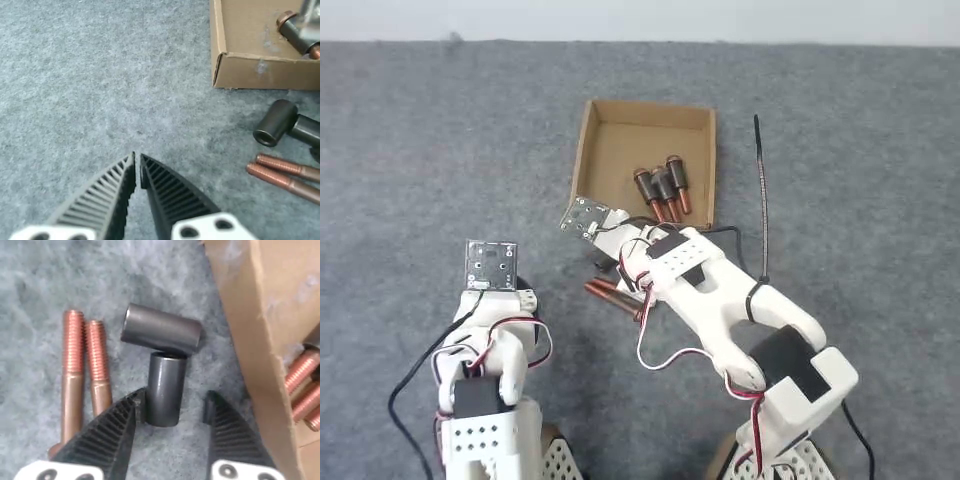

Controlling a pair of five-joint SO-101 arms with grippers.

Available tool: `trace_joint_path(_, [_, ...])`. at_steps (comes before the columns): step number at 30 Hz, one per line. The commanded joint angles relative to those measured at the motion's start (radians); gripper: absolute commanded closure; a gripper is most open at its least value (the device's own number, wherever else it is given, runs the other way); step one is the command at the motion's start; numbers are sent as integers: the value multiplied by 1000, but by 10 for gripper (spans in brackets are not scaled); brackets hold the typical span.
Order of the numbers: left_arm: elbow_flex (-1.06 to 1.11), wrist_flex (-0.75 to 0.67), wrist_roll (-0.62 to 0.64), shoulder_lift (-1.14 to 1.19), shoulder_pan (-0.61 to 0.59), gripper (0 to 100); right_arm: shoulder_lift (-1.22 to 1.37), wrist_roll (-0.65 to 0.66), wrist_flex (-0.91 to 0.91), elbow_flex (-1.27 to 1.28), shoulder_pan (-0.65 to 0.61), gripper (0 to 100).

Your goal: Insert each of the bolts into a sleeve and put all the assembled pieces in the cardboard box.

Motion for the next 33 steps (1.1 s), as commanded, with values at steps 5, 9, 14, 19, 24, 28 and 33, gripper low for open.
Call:
trace_joint_path(5, [-12,-3,-5,-3,6,988,-5,12,151,-141,8,800])
trace_joint_path(9, [-12,-3,-5,-5,8,988,-1,11,153,-161,8,800])
trace_joint_path(14, [-12,-5,-6,-5,8,988,25,11,107,-158,10,800])
trace_joint_path(19, [-12,-5,-6,-5,9,988,130,12,8,-166,8,800])
trace_joint_path(24, [-12,-5,-6,-5,9,988,156,11,41,-216,10,801])
trace_joint_path(28, [-12,-5,-6,-5,9,988,160,11,42,-221,10,816])
trace_joint_path(33, [-12,-5,-6,-5,9,988,160,11,39,-218,13,996])
